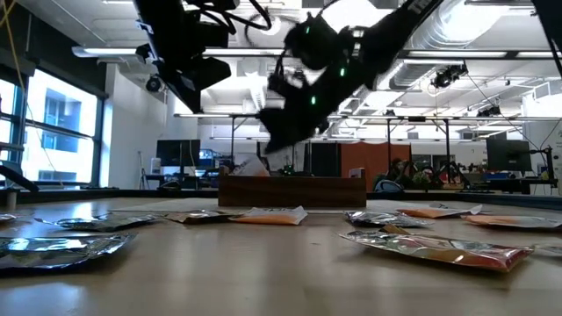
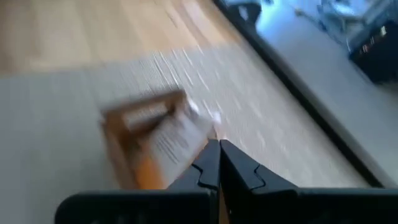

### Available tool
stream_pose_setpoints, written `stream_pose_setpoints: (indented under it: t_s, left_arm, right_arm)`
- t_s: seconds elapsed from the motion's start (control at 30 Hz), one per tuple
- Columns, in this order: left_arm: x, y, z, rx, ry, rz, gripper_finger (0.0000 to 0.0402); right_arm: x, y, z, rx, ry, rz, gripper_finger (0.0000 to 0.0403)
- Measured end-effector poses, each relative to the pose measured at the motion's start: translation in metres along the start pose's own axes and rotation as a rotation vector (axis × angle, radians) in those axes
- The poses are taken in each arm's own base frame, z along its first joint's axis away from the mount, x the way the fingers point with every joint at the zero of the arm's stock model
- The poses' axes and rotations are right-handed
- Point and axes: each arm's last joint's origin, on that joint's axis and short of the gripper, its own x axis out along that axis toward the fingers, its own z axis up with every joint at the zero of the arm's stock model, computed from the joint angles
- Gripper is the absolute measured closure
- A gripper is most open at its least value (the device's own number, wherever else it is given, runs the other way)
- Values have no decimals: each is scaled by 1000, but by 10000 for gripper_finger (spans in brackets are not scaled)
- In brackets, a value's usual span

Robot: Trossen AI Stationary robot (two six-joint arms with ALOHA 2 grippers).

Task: Pick & Place Tea
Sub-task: Put the orange tea bag into the left section of the wooden organizer

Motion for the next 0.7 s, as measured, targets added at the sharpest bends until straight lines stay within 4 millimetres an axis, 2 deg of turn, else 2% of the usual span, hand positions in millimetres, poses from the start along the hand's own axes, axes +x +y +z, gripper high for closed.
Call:
stream_pose_setpoints:
  t_s: [0.1,0.2,0.4,0.57,0.7]
  left_arm:
    - [0,0,0,1,0,0,401]
    - [0,0,0,0,1,0,401]
    - [0,0,0,0,4,-3,401]
    - [0,0,0,-1,3,-2,401]
    - [0,0,0,0,3,-1,401]
  right_arm:
    - [-9,2,10,25,-36,101,403]
    - [-3,6,4,72,-8,216,403]
    - [19,7,-22,69,80,155,403]
    - [22,-4,-21,32,78,29,403]
    - [18,-8,-10,45,13,159,403]
